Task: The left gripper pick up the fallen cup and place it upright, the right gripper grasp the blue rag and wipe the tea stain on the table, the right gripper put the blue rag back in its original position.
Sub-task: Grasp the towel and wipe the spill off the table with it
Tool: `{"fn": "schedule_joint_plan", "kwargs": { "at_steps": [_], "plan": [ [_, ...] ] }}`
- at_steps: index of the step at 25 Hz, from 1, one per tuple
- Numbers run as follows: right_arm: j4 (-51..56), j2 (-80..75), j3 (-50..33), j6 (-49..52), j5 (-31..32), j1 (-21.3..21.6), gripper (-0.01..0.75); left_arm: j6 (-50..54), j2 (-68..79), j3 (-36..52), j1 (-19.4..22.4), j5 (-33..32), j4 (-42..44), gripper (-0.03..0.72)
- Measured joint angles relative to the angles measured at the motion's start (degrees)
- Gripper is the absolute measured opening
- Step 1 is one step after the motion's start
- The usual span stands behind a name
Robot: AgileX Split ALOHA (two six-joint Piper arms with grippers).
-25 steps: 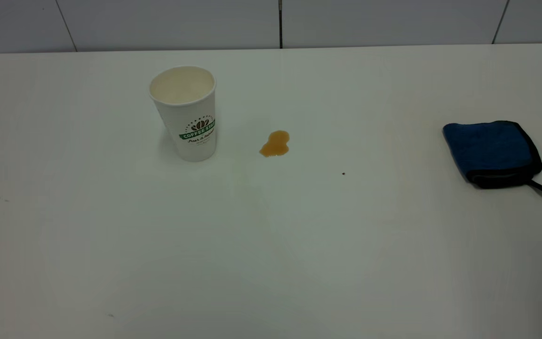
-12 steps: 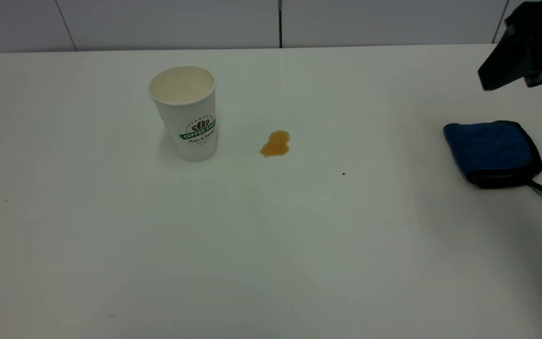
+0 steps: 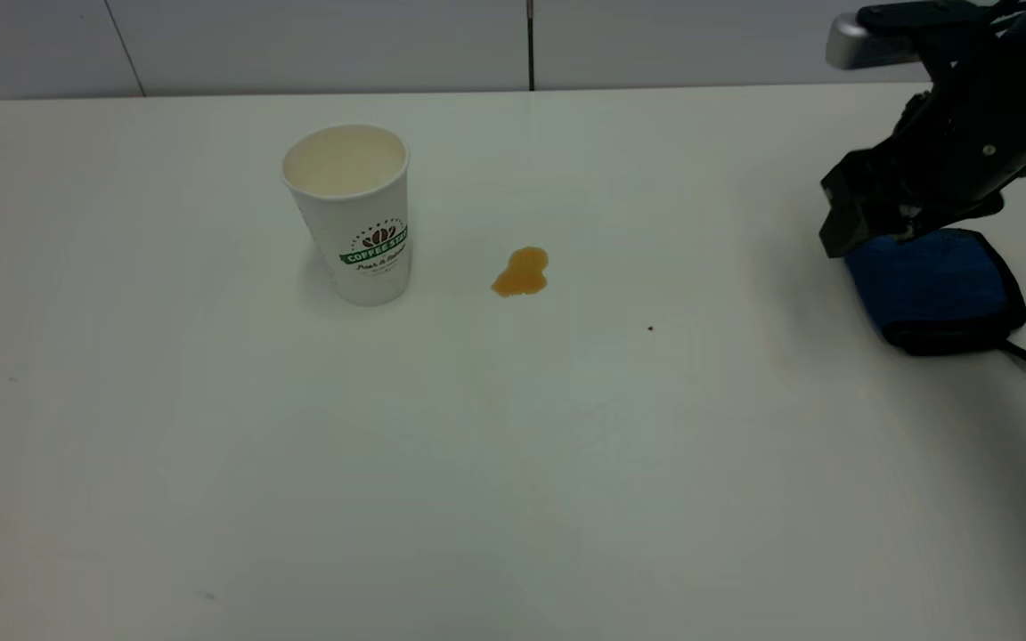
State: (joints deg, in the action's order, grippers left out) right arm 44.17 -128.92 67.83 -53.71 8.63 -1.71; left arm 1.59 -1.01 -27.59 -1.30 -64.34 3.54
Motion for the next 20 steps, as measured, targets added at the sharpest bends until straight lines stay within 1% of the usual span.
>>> {"fn": "schedule_joint_plan", "kwargs": {
  "at_steps": [2,4,8,15,20],
  "plan": [
    [-1.3,-2.5,1.5,-0.9,-1.4,0.0,0.573,0.0,0.0,0.0,0.0,0.0,0.0,0.566],
    [-2.7,-3.6,1.8,-1.2,-3.4,0.0,0.573,0.0,0.0,0.0,0.0,0.0,0.0,0.566],
    [-4.6,-3.8,1.9,-1.4,-5.4,0.3,0.573,0.0,0.0,0.0,0.0,0.0,0.0,0.566],
    [-5.4,-4.9,2.0,-1.4,-6.4,4.4,0.573,0.0,0.0,0.0,0.0,0.0,0.0,0.566],
    [-5.5,-7.6,2.0,-2.7,-8.6,5.0,0.573,0.0,0.0,0.0,0.0,0.0,0.0,0.566]
  ]
}}
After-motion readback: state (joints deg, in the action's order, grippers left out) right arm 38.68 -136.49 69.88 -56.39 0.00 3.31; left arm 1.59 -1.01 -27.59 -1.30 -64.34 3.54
